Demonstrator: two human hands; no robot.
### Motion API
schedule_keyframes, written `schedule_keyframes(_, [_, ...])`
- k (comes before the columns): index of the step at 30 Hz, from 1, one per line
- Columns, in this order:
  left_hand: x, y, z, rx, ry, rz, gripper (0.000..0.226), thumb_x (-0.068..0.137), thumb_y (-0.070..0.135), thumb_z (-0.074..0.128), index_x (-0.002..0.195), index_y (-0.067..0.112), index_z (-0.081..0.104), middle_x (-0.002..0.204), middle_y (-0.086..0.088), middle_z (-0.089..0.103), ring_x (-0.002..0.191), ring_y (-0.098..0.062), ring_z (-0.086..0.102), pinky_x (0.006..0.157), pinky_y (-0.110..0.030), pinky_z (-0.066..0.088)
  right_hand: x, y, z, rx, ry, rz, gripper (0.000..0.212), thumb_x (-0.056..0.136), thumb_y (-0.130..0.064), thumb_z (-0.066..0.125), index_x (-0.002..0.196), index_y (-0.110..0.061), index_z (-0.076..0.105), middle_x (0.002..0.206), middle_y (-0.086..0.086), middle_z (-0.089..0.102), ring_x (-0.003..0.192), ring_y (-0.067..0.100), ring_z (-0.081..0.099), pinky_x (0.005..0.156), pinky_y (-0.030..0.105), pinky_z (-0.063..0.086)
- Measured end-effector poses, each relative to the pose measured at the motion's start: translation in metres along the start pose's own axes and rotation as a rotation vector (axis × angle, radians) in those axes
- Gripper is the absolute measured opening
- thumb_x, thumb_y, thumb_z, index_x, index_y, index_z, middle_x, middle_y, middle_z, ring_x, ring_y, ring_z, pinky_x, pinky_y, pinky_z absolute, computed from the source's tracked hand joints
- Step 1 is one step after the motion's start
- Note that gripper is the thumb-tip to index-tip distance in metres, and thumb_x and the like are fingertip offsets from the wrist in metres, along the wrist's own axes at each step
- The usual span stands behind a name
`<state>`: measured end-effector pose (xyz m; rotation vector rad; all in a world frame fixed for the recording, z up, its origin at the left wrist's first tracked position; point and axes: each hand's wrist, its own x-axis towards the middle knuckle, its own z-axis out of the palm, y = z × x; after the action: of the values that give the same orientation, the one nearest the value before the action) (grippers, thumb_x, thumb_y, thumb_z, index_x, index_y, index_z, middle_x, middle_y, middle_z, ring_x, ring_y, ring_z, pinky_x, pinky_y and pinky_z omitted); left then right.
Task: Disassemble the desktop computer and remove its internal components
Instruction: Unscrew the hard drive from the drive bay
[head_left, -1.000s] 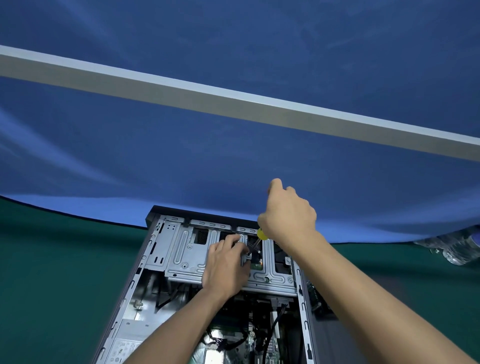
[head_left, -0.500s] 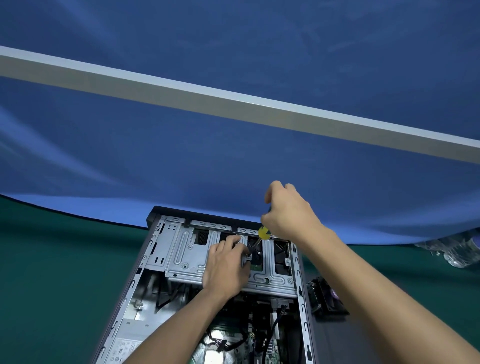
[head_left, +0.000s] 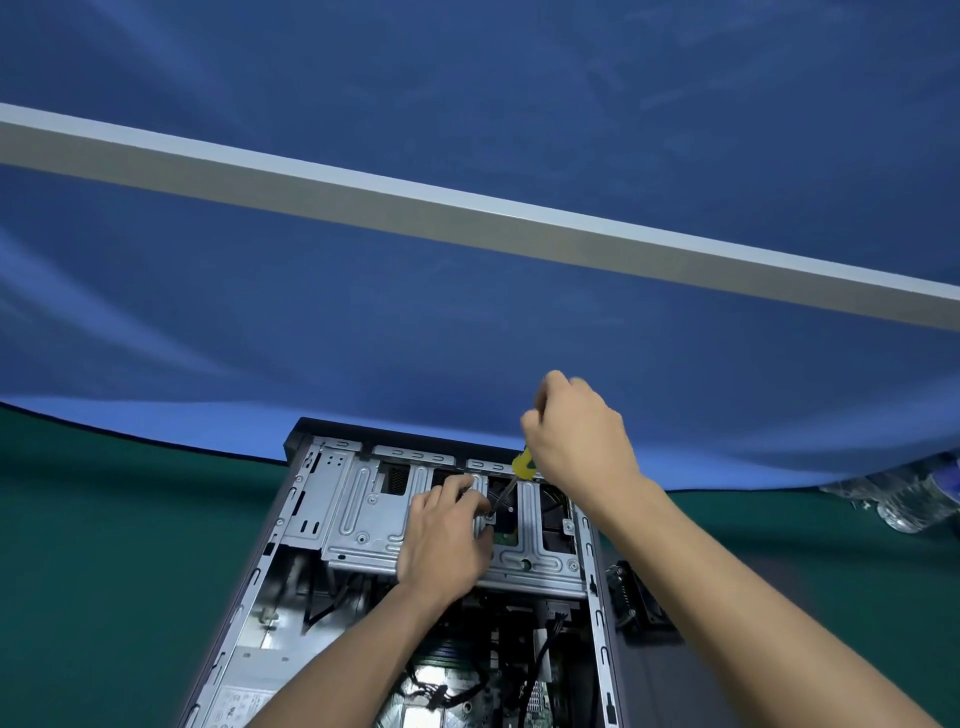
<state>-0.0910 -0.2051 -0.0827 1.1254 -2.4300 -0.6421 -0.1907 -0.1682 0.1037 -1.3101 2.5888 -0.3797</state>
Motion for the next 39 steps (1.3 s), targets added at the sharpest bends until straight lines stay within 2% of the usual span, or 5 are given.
schedule_keyframes(7, [0.001,-0.001,0.002,-0.013,0.047,-0.029,0.023,0.085,0.04,0.061,0.105,0.029,0.064,0.129,0.013,0.048,0.111,-0.012,0.046,0.097,-0.022,0.026,0.0,-0.002,0.003,0.01,0.06,-0.022,0.029,0.092,-0.045,0.043,0.091,-0.017,0.048,0.087,-0.001,0.063,0.077,0.024,0.054,0.055,0.03,0.031])
schedule_keyframes(11, [0.002,-0.002,0.004,-0.014,0.057,-0.025,0.019,0.088,0.042,0.059,0.102,0.03,0.064,0.128,0.013,0.051,0.108,-0.011,0.048,0.093,-0.021,0.025,-0.004,0.003,0.01,0.16,0.086,-0.027,0.016,0.086,-0.021,0.047,0.102,-0.019,0.043,0.101,-0.003,0.049,0.082,0.025,0.051,0.061,0.032,0.033])
schedule_keyframes(16, [0.003,0.0,0.005,-0.022,0.075,-0.073,0.013,0.087,0.037,0.062,0.097,0.03,0.066,0.126,0.016,0.053,0.107,-0.012,0.049,0.091,-0.019,0.023,-0.003,0.007,0.007,0.112,0.102,-0.006,0.019,0.089,-0.037,0.05,0.094,-0.02,0.044,0.087,-0.002,0.057,0.074,0.023,0.051,0.057,0.031,0.032])
schedule_keyframes(20, [0.001,0.0,0.005,-0.021,0.068,-0.063,0.011,0.087,0.036,0.062,0.096,0.03,0.065,0.127,0.014,0.053,0.108,-0.012,0.048,0.091,-0.019,0.023,0.0,0.012,0.009,0.204,0.095,0.018,0.018,0.083,-0.019,0.051,0.097,-0.019,0.042,0.097,-0.001,0.053,0.079,0.023,0.051,0.061,0.032,0.033])
schedule_keyframes(39, [0.002,0.003,0.002,-0.037,0.09,-0.086,0.019,0.09,0.039,0.057,0.1,0.033,0.072,0.13,0.016,0.054,0.111,-0.005,0.048,0.093,-0.016,0.02,-0.002,0.058,0.008,0.42,0.368,0.177,0.01,0.079,-0.028,0.055,0.085,-0.024,0.049,0.075,-0.007,0.058,0.067,0.019,0.054,0.056,0.03,0.036])
